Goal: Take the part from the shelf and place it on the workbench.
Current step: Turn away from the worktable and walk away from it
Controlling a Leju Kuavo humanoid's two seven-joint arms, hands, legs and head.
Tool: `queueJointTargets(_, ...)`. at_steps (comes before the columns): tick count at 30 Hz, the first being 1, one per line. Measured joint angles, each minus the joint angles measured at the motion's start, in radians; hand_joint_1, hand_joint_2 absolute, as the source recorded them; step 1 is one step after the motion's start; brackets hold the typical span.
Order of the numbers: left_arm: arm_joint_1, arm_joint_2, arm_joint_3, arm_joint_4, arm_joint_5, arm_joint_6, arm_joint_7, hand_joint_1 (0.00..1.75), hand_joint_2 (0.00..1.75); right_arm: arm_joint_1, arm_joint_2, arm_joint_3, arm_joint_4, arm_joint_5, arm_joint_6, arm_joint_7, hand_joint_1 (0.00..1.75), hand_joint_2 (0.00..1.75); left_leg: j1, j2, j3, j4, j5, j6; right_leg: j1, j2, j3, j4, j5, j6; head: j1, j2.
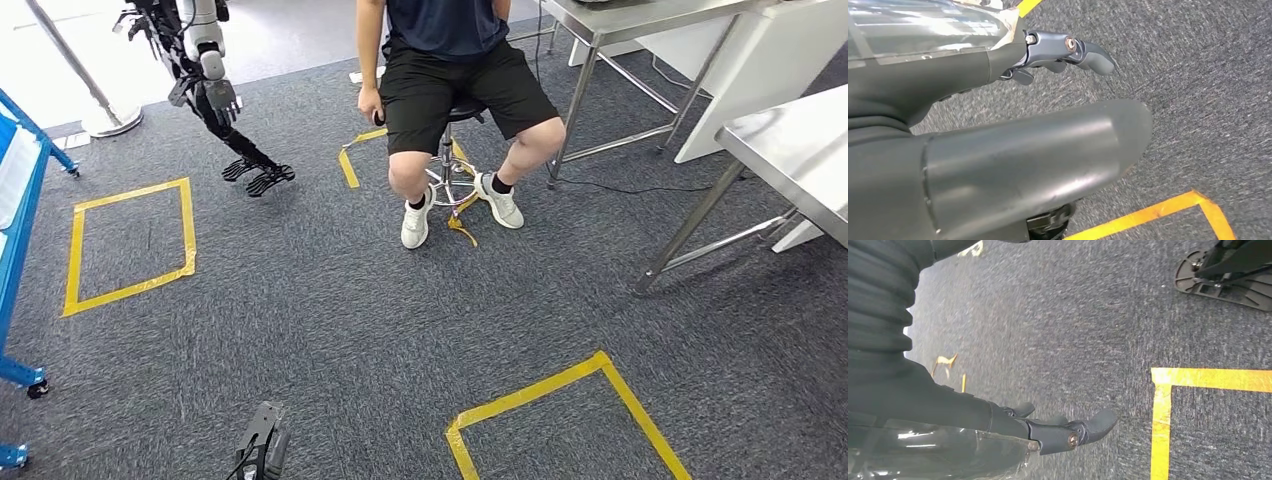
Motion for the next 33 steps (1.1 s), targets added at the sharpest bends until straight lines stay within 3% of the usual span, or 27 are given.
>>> queueJointTargets(2, 0.002, -0.001, 0.0, 0.001, 0.0, 0.0, 0.0, 0.0, 0.0, 0.003, 0.0, 0.0, 0.0, 0.0, 0.002, 0.0, 0.0, 1.75, 0.006, 0.007, -0.028, 0.061, -0.012, -0.005, 0.002, -0.025, -0.002, 0.0, -0.001, 0.0, 0.0, 0.0)
queueJointTargets(3, 0.003, -0.001, 0.0, 0.001, 0.0, 0.0, 0.0, 0.0, 0.0, 0.003, 0.0, 0.0, 0.0, 0.0, 0.002, 0.0, 0.0, 1.75, 0.008, 0.012, -0.014, 0.035, 0.008, -0.007, 0.002, -0.036, -0.002, 0.0, -0.001, 0.0, -0.001, 0.0)
queueJointTargets(5, 0.001, -0.001, 0.0, 0.001, -0.001, -0.002, 0.004, 0.0, 0.0, 0.001, 0.0, 0.0, 0.0, -0.001, 0.004, 0.0, 0.0, 1.75, 0.009, 0.047, 0.059, -0.098, 0.066, -0.006, 0.003, -0.057, 0.001, 0.001, -0.005, 0.004, -0.001, 0.0)
queueJointTargets(7, -0.004, -0.002, 0.0, 0.001, -0.002, -0.007, 0.013, 0.0, 0.0, 0.001, 0.0, 0.0, 0.0, -0.003, 0.004, 0.0, 0.0, 1.75, 0.005, 0.076, 0.112, -0.195, 0.095, 0.001, 0.01, -0.075, 0.003, 0.001, -0.011, 0.014, 0.001, 0.0)
queueJointTargets(8, -0.005, -0.002, 0.0, 0.001, -0.003, -0.01, 0.016, 0.0, 0.0, 0.0, 0.0, 0.0, 0.0, -0.005, 0.004, -0.001, 0.0, 1.75, 0.001, 0.077, 0.117, -0.207, 0.094, 0.007, 0.013, -0.084, 0.006, 0.0, -0.013, 0.019, 0.004, 0.0)
queueJointTargets(10, -0.007, 0.001, 0.0, 0.002, -0.005, -0.014, 0.02, 0.0, 0.0, -0.002, 0.001, 0.0, 0.0, -0.007, 0.0, -0.004, 0.0, 1.75, -0.004, 0.052, 0.115, -0.211, 0.098, 0.022, 0.012, -0.097, 0.011, -0.002, -0.016, 0.031, 0.007, 0.0)
queueJointTargets(12, -0.013, 0.004, 0.002, 0.002, -0.006, -0.015, 0.025, 0.0, 0.0, -0.002, 0.003, 0.0, -0.001, -0.008, -0.006, -0.009, 0.0, 1.75, -0.003, 0.03, 0.116, -0.219, 0.107, 0.038, 0.008, -0.061, -0.002, 0.031, -0.036, 0.037, 0.009, 0.0)
queueJointTargets(14, -0.021, 0.005, 0.006, 0.002, -0.006, -0.012, 0.026, 0.0, 0.0, 0.001, 0.005, 0.0, -0.001, -0.006, -0.008, -0.01, 0.0, 1.75, -0.002, 0.008, 0.115, -0.223, 0.112, 0.05, 0.006, -0.001, -0.057, 0.143, -0.088, 0.029, 0.012, 0.0)
queueJointTargets(16, -0.024, 0.005, 0.012, 0.003, -0.004, -0.009, 0.024, 0.0, 0.0, 0.003, 0.006, 0.0, -0.001, -0.006, -0.008, -0.01, 0.0, 1.75, -0.005, -0.019, 0.111, -0.223, 0.114, 0.055, 0.006, 0.019, -0.123, 0.274, -0.133, 0.023, 0.013, 0.0)
queueJointTargets(17, -0.023, 0.006, 0.015, 0.003, -0.004, -0.008, 0.023, 0.0, 0.0, 0.004, 0.005, 0.0, -0.001, -0.007, -0.008, -0.01, 0.0, 1.75, -0.007, -0.034, 0.111, -0.222, 0.115, 0.055, 0.007, 0.022, -0.138, 0.298, -0.134, 0.027, 0.013, 0.0)
queueJointTargets(18, -0.022, 0.006, 0.017, 0.004, -0.004, -0.008, 0.021, 0.0, 0.0, 0.004, 0.005, 0.0, -0.001, -0.008, -0.008, -0.01, 0.0, 1.75, -0.007, -0.049, 0.111, -0.222, 0.116, 0.055, 0.007, 0.025, -0.133, 0.28, -0.119, 0.033, 0.013, 0.0)
queueJointTargets(19, -0.022, 0.006, 0.019, 0.005, -0.004, -0.007, 0.02, 0.0, 0.0, 0.004, 0.004, 0.0, -0.001, -0.009, -0.008, -0.01, 0.0, 1.75, -0.008, -0.063, 0.112, -0.221, 0.117, 0.054, 0.006, 0.031, -0.11, 0.225, -0.091, 0.041, 0.013, 0.0)
queueJointTargets(21, -0.027, 0.007, 0.022, 0.006, -0.005, -0.006, 0.016, 0.0, 0.0, 0.001, 0.002, 0.0, -0.001, -0.012, -0.007, -0.01, 0.0, 1.75, -0.009, -0.089, 0.11, -0.218, 0.118, 0.049, 0.005, 0.071, -0.047, 0.082, -0.032, 0.049, 0.013, 0.0)
queueJointTargets(23, -0.036, 0.008, 0.024, 0.008, -0.008, -0.003, 0.013, 0.0, 0.0, -0.004, 0.0, 0.0, -0.001, -0.015, -0.005, -0.01, 0.0, 1.75, -0.011, -0.11, 0.104, -0.215, 0.121, 0.04, 0.006, 0.097, -0.018, 0.013, -0.005, 0.04, 0.012, 0.0)
queueJointTargets(25, -0.042, 0.012, 0.03, 0.012, -0.011, 0.004, 0.003, 0.0, 0.0, -0.011, -0.002, 0.0, -0.001, -0.017, -0.005, -0.01, 0.0, 1.75, -0.01, -0.13, 0.099, -0.218, 0.126, 0.029, 0.007, 0.079, -0.013, 0.008, 0.002, 0.025, 0.011, 0.0)
queueJointTargets(26, -0.043, 0.014, 0.034, 0.015, -0.013, 0.008, -0.005, 0.0, 0.0, -0.014, -0.003, 0.0, -0.002, -0.018, -0.004, -0.01, 0.0, 1.75, -0.01, -0.127, 0.097, -0.216, 0.125, 0.024, 0.005, 0.069, -0.01, 0.006, 0.005, 0.019, 0.011, 0.0)
queueJointTargets(27, -0.044, 0.016, 0.038, 0.017, -0.014, 0.012, -0.015, 0.0, 0.0, -0.016, -0.004, 0.0, -0.002, -0.019, -0.004, -0.01, 0.0, 1.75, -0.01, -0.106, 0.089, -0.201, 0.115, 0.019, 0.003, 0.058, -0.008, 0.002, 0.008, 0.011, 0.01, 0.0)
queueJointTargets(28, -0.047, 0.017, 0.04, 0.019, -0.015, 0.016, -0.023, 0.0, 0.0, -0.018, -0.005, -0.001, -0.002, -0.019, -0.002, -0.01, 0.0, 1.75, -0.011, -0.076, 0.073, -0.167, 0.092, 0.016, 0.001, 0.046, -0.007, -0.001, 0.01, 0.005, 0.008, 0.0)
queueJointTargets(30, -0.053, 0.015, 0.042, 0.023, -0.024, 0.02, -0.036, 0.0, 0.0, -0.019, -0.007, -0.001, -0.002, -0.012, 0.005, -0.006, 0.0, 1.75, -0.009, -0.013, 0.013, -0.044, 0.024, 0.007, 0.004, 0.018, -0.007, -0.002, 0.01, -0.005, 0.005, 0.0)
queueJointTargets(32, -0.051, 0.012, 0.042, 0.027, -0.035, 0.02, -0.043, 0.0, 0.0, -0.019, -0.01, 0.0, -0.002, 0.001, 0.013, 0.001, 0.0, 1.75, -0.003, 0.004, -0.039, 0.061, -0.016, 0.001, 0.007, -0.008, -0.008, -0.002, 0.008, -0.007, 0.005, 0.0)
queueJointTargets(33, -0.05, 0.011, 0.042, 0.029, -0.038, 0.02, -0.044, 0.0, 0.0, -0.02, -0.011, 0.0, -0.002, 0.005, 0.014, 0.004, 0.0, 1.75, -0.001, 0.006, -0.05, 0.084, -0.021, 0.0, 0.007, -0.015, -0.008, -0.002, 0.008, -0.008, 0.005, 0.0)
